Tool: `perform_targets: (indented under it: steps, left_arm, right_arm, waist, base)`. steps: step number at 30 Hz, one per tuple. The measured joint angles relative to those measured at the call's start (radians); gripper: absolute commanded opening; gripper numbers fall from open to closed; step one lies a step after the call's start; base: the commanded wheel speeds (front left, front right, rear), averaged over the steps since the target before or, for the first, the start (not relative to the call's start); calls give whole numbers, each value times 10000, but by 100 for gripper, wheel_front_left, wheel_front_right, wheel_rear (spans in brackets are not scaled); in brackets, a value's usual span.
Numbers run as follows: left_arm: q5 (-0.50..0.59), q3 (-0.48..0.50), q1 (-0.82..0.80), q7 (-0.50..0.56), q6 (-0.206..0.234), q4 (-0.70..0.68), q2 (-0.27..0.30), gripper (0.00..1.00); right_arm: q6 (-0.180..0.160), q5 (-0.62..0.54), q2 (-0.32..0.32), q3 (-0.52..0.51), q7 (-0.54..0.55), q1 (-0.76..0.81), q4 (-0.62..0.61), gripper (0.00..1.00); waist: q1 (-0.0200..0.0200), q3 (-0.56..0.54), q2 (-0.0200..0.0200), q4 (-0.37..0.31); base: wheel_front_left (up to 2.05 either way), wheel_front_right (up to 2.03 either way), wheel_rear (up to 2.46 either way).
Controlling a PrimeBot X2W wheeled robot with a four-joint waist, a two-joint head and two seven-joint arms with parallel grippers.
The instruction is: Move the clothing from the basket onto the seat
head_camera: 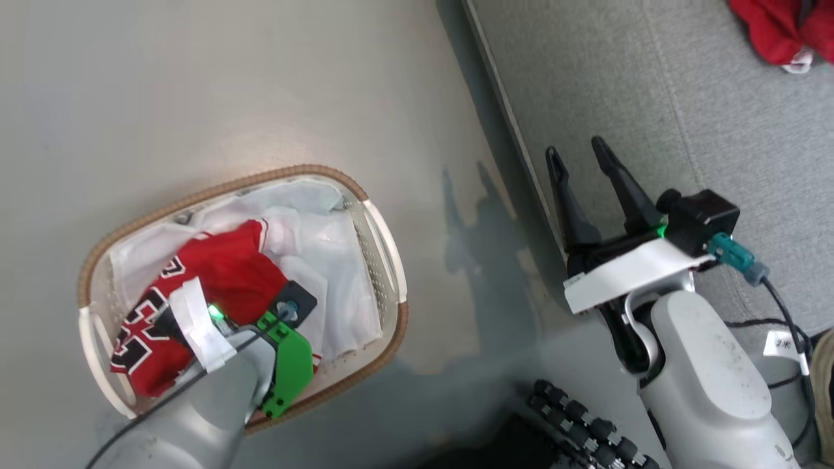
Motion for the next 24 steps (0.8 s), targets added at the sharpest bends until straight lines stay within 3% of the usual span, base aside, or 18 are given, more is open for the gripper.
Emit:
perform_targets:
  steps: [9, 17, 24]
  left_arm:
    - [-1089, -357, 722, -1072, 0, -445, -360, 0]
    - [-1601, -548, 1069, -1394, 0, -1168, -568, 0]
    - [-1570, 232, 1390, -1427, 107, -3116, -596, 0]
  right_arm:
    - [2, -286, 8, -117, 0, 407, 322, 100]
    - [2, -539, 12, -253, 0, 898, 545, 100]
    - [0, -811, 8, -472, 0, 1479, 685, 100]
  waist:
    - [0, -1464, 0, 333]
    - [-1, -2749, 0, 780]
    - [-1, -3777, 0, 1316]
  base:
    - [0, 0, 0]
    - [0, 0, 0]
    - [0, 0, 0]
